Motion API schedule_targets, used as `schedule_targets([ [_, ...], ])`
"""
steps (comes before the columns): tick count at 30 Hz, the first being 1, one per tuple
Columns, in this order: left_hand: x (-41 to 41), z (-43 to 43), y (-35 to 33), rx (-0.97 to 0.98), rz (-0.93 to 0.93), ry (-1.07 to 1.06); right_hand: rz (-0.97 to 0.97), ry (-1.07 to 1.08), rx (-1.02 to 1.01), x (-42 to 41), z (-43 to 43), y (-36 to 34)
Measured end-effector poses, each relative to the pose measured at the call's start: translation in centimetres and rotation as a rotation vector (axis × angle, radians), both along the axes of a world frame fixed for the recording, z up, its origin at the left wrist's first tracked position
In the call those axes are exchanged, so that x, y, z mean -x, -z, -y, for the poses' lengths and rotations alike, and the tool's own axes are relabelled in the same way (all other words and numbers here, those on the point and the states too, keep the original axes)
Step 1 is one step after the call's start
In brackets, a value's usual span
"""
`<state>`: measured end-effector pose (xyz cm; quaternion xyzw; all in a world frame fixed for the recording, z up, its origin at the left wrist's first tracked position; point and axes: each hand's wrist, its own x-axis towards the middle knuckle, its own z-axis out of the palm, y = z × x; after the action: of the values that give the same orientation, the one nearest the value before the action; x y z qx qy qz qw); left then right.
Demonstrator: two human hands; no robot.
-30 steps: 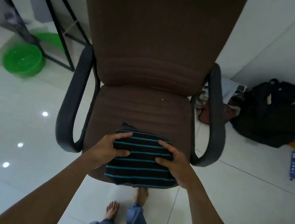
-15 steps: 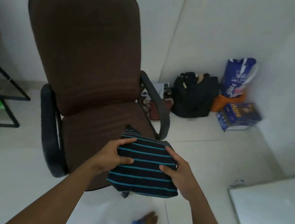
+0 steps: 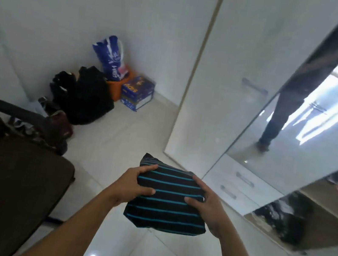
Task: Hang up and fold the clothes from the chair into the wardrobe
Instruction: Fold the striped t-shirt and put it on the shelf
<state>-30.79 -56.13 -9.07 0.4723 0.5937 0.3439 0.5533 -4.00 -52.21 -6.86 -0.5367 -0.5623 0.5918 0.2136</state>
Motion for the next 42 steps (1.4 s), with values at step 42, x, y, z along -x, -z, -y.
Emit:
schedule_targets([
  [42,-79.7,-36.2,-27.8,-0.407,0.117,0.606,0.165,0.676,-0.475,-77.7,-20.3,-26.9],
])
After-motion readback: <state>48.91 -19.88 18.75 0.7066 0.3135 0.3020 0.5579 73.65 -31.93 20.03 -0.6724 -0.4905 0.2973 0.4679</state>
